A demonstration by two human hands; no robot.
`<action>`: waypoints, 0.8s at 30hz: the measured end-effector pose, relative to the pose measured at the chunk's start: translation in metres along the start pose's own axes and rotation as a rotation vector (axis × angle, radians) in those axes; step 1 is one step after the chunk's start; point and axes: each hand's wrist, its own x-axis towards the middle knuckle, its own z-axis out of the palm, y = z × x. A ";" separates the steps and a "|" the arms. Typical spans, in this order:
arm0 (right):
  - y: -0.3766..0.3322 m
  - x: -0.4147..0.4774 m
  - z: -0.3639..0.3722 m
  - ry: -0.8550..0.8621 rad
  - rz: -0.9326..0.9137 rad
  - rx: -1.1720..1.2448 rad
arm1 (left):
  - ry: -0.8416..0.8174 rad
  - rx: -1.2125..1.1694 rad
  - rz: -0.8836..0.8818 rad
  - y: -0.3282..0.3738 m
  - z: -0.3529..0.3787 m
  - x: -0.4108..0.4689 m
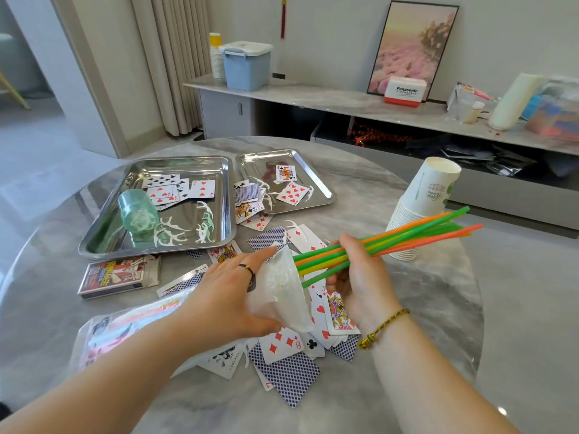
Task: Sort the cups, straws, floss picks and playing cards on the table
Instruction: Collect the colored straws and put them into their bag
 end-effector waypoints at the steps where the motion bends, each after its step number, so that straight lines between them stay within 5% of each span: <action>1: -0.002 0.000 0.000 -0.004 -0.007 0.002 | -0.027 -0.002 0.012 -0.001 0.000 -0.001; 5: -0.004 0.000 -0.003 0.010 0.013 0.063 | -0.108 -0.094 0.052 -0.006 -0.003 -0.001; 17: 0.001 -0.007 0.006 -0.017 -0.050 0.079 | 0.029 -0.174 0.015 -0.005 -0.004 0.000; 21: -0.005 -0.004 0.000 -0.048 -0.086 0.038 | -0.079 -0.616 -0.171 -0.004 -0.028 0.005; 24: -0.005 -0.005 0.001 -0.079 -0.115 0.052 | -0.101 -0.613 -0.348 -0.014 -0.037 0.012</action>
